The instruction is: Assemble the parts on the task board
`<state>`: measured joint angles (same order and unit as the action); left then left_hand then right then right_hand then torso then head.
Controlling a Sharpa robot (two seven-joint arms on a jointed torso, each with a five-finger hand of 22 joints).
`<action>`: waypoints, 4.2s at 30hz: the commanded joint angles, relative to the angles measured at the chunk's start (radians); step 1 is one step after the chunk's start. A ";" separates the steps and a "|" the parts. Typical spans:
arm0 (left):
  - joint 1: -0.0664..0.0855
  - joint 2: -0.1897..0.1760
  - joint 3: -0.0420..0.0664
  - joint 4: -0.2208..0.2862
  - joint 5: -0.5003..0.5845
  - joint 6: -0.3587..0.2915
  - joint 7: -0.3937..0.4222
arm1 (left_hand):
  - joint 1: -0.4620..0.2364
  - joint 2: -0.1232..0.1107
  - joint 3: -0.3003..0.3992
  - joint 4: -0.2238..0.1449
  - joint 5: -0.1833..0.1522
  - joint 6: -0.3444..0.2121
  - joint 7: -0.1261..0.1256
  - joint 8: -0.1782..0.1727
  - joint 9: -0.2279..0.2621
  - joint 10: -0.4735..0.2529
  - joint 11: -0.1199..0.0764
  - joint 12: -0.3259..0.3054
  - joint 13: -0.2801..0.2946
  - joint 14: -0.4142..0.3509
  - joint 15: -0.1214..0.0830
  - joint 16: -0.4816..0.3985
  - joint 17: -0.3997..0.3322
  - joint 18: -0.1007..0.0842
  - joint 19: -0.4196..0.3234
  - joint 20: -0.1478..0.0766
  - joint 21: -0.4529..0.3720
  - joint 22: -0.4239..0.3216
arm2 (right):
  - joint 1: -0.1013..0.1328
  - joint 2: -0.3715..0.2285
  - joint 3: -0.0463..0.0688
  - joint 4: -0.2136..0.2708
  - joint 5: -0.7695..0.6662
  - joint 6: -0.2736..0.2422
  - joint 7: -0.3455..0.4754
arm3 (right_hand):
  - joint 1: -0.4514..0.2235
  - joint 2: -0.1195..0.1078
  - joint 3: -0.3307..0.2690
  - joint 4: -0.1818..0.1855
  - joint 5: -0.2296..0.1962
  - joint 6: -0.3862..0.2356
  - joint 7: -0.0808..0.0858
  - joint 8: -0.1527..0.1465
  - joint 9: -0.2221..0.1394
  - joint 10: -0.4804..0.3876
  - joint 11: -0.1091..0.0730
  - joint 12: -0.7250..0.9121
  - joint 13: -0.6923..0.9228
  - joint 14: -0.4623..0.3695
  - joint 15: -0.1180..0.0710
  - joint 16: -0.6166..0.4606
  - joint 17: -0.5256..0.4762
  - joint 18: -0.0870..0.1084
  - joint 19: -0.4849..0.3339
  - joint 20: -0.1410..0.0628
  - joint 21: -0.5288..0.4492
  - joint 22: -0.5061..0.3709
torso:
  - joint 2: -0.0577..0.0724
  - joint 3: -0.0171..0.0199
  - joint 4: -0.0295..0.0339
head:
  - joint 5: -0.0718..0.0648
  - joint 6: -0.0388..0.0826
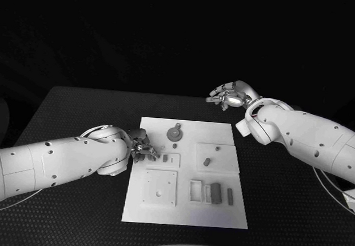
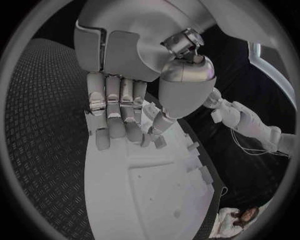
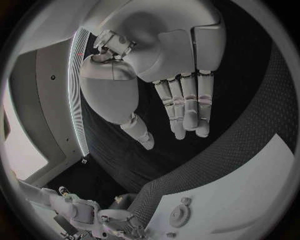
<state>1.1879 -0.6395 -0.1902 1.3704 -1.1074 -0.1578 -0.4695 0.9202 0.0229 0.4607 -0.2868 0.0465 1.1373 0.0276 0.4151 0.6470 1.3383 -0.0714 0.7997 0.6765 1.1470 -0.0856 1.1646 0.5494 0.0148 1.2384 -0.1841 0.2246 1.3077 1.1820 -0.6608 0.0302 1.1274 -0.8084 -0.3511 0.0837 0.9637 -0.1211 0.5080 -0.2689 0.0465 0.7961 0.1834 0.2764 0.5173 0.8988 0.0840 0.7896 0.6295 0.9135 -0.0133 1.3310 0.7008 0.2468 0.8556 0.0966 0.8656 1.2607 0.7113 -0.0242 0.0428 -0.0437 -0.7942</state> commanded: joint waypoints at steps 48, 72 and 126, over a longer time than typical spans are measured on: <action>-0.001 0.024 0.005 -0.019 -0.060 0.100 0.010 | 0.091 0.018 -0.031 -0.004 0.002 0.008 -0.007 0.021 0.036 0.005 -0.014 0.006 0.012 0.009 0.001 0.012 0.008 0.014 0.008 0.002 0.004 0.022 | 0.000 0.001 0.001 0.001 -0.001 0.020 0.005 | -0.011 0.004 -0.002 0.002 0.004 0.002 0.007 -0.001 -0.001 -0.010 0.000 0.007 -0.005 -0.003 -0.007 0.001 -0.002 0.015 -0.001 0.005 -0.004 0.002 | 0.000 -0.0001 -0.0006 | -0.004 -0.004; -0.001 0.035 0.006 -0.042 -0.041 0.060 0.019 | 0.056 0.012 -0.073 0.011 0.002 -0.022 0.002 0.005 0.061 -0.004 -0.007 0.006 0.018 0.002 0.001 0.009 0.008 0.013 0.003 0.005 0.007 0.019 | 0.000 0.001 0.001 0.001 -0.001 0.018 0.005 | -0.012 0.004 -0.002 0.002 0.004 0.002 0.007 -0.001 -0.001 -0.011 0.000 0.008 -0.007 -0.003 -0.007 0.001 -0.002 0.015 -0.001 0.005 -0.004 0.002 | 0.000 -0.0001 -0.0007 | -0.004 -0.003; -0.001 -0.037 0.009 -0.008 0.188 -0.070 0.155 | -0.104 -0.112 -0.111 0.092 0.002 -0.137 0.058 -0.103 0.040 -0.140 0.048 -0.085 -0.014 -0.120 0.023 -0.073 -0.026 -0.012 -0.102 0.023 -0.089 -0.021 | -0.001 -0.006 0.001 0.002 0.006 0.021 0.005 | -0.018 0.003 -0.003 0.007 0.004 0.000 0.008 -0.002 -0.002 -0.013 0.001 0.011 -0.013 -0.005 -0.006 0.000 -0.003 0.015 -0.002 0.006 -0.006 0.002 | -0.001 -0.0005 0.0002 | -0.010 0.001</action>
<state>1.1868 -0.6733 -0.1811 1.3541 -0.9776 -0.1964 -0.3752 0.8170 -0.0779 0.3426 -0.1932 0.0455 1.0051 0.0855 0.3155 0.6862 1.2037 -0.0234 0.7182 0.6652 1.0311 -0.0630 1.0949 0.5241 0.0148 1.1411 -0.1624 0.1395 1.2888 1.1815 -0.6664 0.0304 1.1278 -0.8031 -0.3433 0.0826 0.9558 -0.1212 0.5053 -0.2662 0.0465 0.7953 0.1842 0.2764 0.5165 0.8916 0.0840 0.7973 0.6187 0.9077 -0.0118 1.3310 0.6989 0.2466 0.8557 0.0967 0.8656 1.2616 0.7105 -0.0248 0.0430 -0.0526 -0.7946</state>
